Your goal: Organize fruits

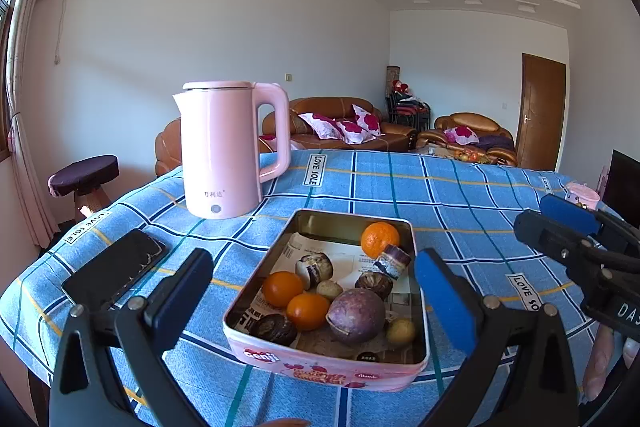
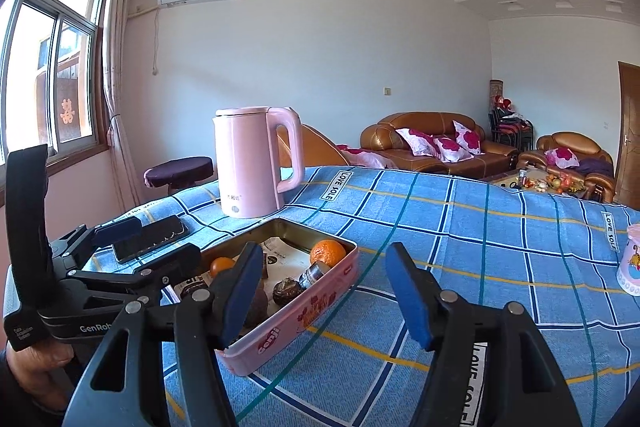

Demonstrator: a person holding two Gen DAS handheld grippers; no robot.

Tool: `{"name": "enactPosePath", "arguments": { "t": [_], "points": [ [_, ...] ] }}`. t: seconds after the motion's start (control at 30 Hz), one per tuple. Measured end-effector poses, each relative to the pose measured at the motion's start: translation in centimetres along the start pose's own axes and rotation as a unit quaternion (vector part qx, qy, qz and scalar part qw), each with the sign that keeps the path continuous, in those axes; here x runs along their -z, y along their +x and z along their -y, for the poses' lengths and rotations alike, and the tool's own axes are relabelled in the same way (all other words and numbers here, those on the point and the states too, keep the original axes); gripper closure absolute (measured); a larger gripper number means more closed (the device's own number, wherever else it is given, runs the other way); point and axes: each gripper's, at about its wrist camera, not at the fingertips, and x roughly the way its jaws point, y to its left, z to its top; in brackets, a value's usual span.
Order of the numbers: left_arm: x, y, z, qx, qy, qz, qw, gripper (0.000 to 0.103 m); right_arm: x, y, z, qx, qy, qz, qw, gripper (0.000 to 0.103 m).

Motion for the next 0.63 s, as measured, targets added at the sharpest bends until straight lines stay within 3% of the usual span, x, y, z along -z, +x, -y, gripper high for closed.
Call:
{"name": "enactPosePath", "arguments": {
  "t": [0.63],
  "points": [
    [0.39,0.6,0.35,-0.01,0.003,-0.011,0.9999,0.0,0.45,-0.21,0.38,0.006,-0.005,-0.007,1.0,0.037]
  ]
}}
